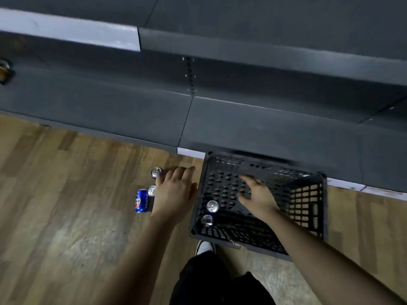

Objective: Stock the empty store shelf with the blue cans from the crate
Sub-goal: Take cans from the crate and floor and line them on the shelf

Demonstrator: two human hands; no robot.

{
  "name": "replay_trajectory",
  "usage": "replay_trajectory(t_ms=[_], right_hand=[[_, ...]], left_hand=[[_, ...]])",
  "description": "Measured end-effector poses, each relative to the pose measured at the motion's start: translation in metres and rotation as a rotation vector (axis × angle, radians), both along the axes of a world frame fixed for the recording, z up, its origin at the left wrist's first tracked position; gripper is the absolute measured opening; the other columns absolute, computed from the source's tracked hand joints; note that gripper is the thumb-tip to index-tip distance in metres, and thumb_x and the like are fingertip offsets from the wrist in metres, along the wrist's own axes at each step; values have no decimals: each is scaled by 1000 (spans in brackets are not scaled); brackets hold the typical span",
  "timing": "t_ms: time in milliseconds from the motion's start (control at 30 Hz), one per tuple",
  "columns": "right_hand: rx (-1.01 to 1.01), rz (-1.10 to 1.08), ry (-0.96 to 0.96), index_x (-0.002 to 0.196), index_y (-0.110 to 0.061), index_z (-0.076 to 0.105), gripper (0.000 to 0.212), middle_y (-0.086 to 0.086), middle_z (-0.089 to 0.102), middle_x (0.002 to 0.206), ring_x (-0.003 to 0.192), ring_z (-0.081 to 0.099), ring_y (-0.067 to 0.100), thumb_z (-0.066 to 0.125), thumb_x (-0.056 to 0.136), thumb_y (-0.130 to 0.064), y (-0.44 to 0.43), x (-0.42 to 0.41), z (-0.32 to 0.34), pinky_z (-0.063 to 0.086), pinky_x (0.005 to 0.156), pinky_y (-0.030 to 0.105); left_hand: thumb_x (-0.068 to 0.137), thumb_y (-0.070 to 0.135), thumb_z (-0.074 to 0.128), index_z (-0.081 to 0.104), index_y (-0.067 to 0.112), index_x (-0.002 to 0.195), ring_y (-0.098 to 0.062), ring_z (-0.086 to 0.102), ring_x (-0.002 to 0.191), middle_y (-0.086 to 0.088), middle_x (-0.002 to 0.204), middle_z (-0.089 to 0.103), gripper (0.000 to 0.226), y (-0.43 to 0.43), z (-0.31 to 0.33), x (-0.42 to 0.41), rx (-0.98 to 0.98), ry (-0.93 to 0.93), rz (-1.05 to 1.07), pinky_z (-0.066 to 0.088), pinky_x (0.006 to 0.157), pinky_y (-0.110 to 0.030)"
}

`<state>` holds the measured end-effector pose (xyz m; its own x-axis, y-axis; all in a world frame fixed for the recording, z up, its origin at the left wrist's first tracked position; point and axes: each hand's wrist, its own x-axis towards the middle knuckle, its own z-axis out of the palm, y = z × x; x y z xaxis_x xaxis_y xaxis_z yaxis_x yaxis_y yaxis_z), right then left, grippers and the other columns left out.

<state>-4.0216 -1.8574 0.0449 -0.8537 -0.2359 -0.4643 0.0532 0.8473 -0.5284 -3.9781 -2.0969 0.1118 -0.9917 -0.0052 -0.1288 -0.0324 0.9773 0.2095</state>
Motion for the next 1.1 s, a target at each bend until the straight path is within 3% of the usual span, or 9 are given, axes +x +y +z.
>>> replay_trajectory(t_ms=[100, 200, 433, 500, 600, 733, 867, 1000, 1100], right_hand=[[12, -4, -61, 148, -27, 36, 61, 7, 58, 133, 58, 55, 6, 61, 93, -32, -2, 4, -57, 34, 46, 13], [3, -10, -80, 147, -29, 37, 61, 4, 56, 136, 56, 54, 6, 63, 92, -33, -2, 5, -110, 41, 53, 23], [-48, 70, -117, 148, -25, 36, 66, 2, 59, 132, 55, 35, -6, 66, 90, -28, 3, -7, -193, 36, 46, 8], [-57, 85, -133, 147, -28, 36, 67, 0, 66, 107, 50, 42, -1, 67, 88, -29, 5, -10, -213, 34, 42, 12], [-42, 155, -158, 146, -33, 35, 70, 6, 63, 122, 47, 51, 0, 70, 86, -25, 4, -13, -241, 36, 44, 17], [-45, 223, -193, 148, -33, 33, 75, 3, 55, 135, 66, 58, 5, 72, 85, -21, 1, -12, -270, 38, 48, 18], [-85, 161, -221, 148, -29, 34, 77, -9, 54, 91, 61, 46, 0, 74, 83, -19, 0, -3, -298, 34, 43, 12], [-80, 210, -253, 147, -31, 35, 81, 2, 51, 140, 106, 58, 17, 77, 79, -21, -3, 3, -308, 49, 77, 30], [-82, 226, -239, 148, -29, 36, 84, 0, 49, 142, 125, 51, 22, 79, 77, -18, -10, 7, -315, 44, 87, 27]], left_hand=[[86, 38, 36, 56, 14, 112, -31, 60, 97, -6, 109, 63, 41, -3, -54, 7, -22, -30, 14, 41, 87, -47], [88, 40, 31, 55, 15, 117, -30, 59, 99, -5, 109, 62, 45, -4, -103, 13, -33, -50, 21, 39, 90, -48], [89, 41, 24, 55, 17, 120, -29, 57, 101, -5, 111, 60, 49, -4, -184, 12, -40, -19, 50, 36, 89, -45], [90, 38, 23, 55, 15, 119, -30, 56, 103, -7, 113, 60, 48, -4, -201, 11, -29, -14, 71, 36, 91, -46], [92, 34, 32, 53, 16, 120, -30, 54, 107, -8, 117, 59, 40, -7, -224, 11, -28, 5, 110, 34, 95, -47], [92, 33, 32, 52, 17, 123, -29, 53, 109, -7, 120, 58, 40, -12, -253, 13, -10, 4, 129, 32, 96, -47], [92, 31, 29, 52, 14, 124, -31, 53, 109, -9, 122, 57, 43, -12, -273, 21, 10, 16, 161, 35, 92, -48], [99, 28, 32, 50, 14, 122, -29, 51, 108, -9, 119, 56, 33, -10, -282, 28, 16, -17, 192, 34, 93, -48], [99, 25, 33, 50, 15, 123, -29, 51, 108, -9, 120, 56, 32, -9, -282, 30, 9, -11, 198, 33, 94, -48]])
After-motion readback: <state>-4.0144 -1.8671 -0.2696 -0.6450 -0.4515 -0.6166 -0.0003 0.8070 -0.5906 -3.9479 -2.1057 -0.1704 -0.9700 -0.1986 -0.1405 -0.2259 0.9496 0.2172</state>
